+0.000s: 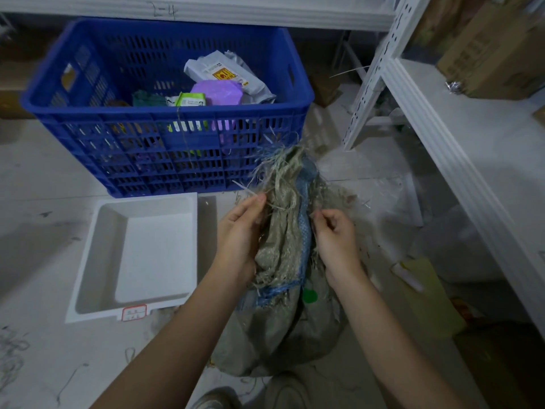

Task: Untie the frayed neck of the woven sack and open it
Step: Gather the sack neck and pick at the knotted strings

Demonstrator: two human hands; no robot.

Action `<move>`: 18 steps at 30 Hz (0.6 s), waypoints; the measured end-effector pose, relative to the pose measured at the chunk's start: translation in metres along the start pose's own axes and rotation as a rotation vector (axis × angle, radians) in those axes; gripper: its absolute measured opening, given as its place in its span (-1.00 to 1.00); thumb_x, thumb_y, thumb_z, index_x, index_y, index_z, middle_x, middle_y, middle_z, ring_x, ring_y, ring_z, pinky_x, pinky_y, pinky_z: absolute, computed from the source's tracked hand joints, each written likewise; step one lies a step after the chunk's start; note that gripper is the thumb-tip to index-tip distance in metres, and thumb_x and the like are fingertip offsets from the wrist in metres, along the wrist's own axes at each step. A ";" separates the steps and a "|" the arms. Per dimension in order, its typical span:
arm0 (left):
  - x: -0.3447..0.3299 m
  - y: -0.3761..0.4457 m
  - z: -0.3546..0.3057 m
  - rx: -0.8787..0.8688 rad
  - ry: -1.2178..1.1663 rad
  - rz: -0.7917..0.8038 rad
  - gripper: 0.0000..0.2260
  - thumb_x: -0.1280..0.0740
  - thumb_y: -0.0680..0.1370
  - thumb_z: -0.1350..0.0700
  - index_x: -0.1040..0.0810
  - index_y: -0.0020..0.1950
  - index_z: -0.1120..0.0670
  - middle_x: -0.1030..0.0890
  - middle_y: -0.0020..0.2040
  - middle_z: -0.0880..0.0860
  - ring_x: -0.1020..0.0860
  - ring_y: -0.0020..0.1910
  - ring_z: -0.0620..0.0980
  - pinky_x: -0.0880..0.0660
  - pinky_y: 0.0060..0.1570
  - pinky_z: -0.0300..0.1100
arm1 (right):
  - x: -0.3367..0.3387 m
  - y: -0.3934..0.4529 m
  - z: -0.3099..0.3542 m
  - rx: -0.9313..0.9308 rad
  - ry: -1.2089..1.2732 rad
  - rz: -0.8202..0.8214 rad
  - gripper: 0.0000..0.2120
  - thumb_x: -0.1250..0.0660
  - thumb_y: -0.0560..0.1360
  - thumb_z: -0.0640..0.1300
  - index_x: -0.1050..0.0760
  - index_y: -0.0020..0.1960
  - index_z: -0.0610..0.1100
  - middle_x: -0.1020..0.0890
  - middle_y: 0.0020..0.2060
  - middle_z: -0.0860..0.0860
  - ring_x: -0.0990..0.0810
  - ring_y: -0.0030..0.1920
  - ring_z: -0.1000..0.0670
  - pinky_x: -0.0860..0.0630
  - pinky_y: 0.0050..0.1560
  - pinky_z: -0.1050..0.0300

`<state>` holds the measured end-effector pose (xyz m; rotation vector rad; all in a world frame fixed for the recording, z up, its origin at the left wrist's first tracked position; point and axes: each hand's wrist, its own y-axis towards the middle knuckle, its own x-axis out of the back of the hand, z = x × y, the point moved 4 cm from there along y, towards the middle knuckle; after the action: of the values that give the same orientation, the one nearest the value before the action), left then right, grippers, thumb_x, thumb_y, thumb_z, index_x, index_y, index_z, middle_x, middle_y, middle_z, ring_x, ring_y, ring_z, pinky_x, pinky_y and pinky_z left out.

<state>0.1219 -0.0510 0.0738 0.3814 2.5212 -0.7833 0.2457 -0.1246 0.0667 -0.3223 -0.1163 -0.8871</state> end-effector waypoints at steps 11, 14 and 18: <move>0.005 -0.003 -0.022 0.005 0.325 -0.010 -0.97 -0.40 0.48 0.15 -0.61 -0.16 0.07 -0.65 -0.16 0.05 -0.61 -0.15 0.01 -0.56 0.03 -0.11 | 0.009 -0.013 0.012 0.162 -0.039 -0.002 -0.70 -0.42 0.43 -0.03 -0.40 0.09 -0.02 -0.54 0.06 0.03 -0.52 0.12 0.12 -0.45 0.07 0.36; -0.003 -0.004 -0.023 0.004 0.318 0.009 -0.93 -0.40 0.48 0.19 -0.58 -0.21 0.11 -0.64 -0.21 0.05 -0.61 -0.23 0.02 -0.60 -0.07 -0.14 | 0.000 -0.022 0.029 0.257 -0.210 0.054 -0.35 -0.48 0.24 0.22 -0.34 0.22 0.01 -0.50 0.14 0.08 -0.51 0.16 0.17 -0.52 0.11 0.15; -0.004 -0.005 -0.022 -0.058 0.352 0.000 -0.87 -0.39 0.49 0.23 -0.56 -0.27 0.14 -0.64 -0.16 0.14 -0.62 -0.18 0.10 -0.62 0.00 -0.04 | -0.004 -0.029 0.054 0.602 -0.723 -0.309 -0.20 -0.52 0.23 0.11 -0.30 0.33 -0.21 -0.43 0.25 -0.18 -0.39 0.26 -0.16 -0.44 0.25 -0.14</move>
<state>0.1153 -0.0424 0.0945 0.5402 2.8622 -0.6906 0.2218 -0.1213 0.1234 -0.0422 -1.1037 -0.9582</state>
